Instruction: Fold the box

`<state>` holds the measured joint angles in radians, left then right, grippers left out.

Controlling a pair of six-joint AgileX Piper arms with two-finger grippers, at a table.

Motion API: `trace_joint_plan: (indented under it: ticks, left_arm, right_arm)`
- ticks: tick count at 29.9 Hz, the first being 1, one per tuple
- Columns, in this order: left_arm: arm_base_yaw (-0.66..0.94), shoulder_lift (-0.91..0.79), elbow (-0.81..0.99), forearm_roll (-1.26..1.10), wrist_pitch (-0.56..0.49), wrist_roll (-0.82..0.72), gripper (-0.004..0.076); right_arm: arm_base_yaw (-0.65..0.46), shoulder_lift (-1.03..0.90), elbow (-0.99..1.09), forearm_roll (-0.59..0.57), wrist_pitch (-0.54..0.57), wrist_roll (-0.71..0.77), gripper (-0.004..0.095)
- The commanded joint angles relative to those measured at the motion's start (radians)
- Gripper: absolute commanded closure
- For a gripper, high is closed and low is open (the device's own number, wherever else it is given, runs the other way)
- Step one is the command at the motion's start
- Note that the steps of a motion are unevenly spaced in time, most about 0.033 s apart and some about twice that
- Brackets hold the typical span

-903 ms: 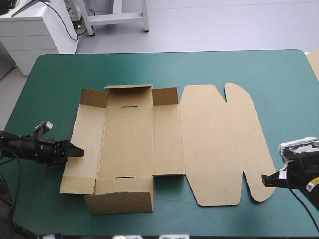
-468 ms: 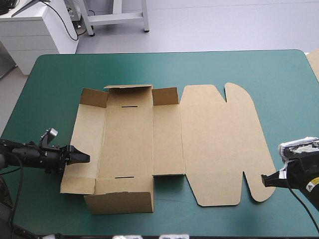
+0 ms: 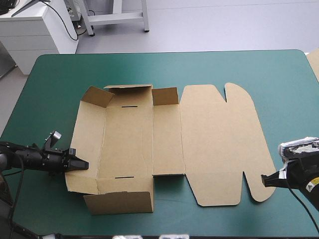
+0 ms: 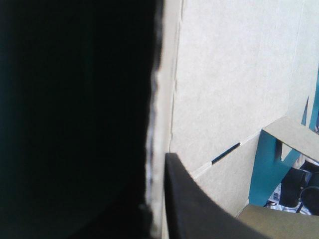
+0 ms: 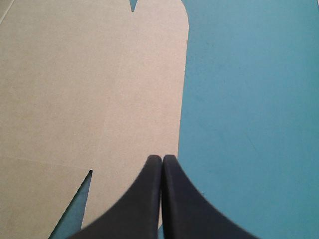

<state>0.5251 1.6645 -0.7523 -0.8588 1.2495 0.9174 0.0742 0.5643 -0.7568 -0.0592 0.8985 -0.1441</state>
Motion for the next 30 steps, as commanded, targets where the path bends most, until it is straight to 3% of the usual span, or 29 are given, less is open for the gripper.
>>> trace_joint_plan:
  ticks: [1,20,30]
  left_arm:
    - [-0.037,-0.018,-0.002,-0.067,0.046,0.094,0.0731]
    - [-0.276,-0.04,-0.277,0.063,0.035,-0.031,0.0731]
    - [-0.546,-0.149,-0.692,0.327,0.029,-0.161,0.0731]
  right_arm:
    - [-0.007,0.002,-0.026,-0.004,-0.048,-0.006,0.0924]
    - [-0.007,0.002,-0.026,0.004,-0.03,-0.006,0.0924]
    - [-0.007,0.002,-0.026,0.004,-0.033,-0.024,0.0924]
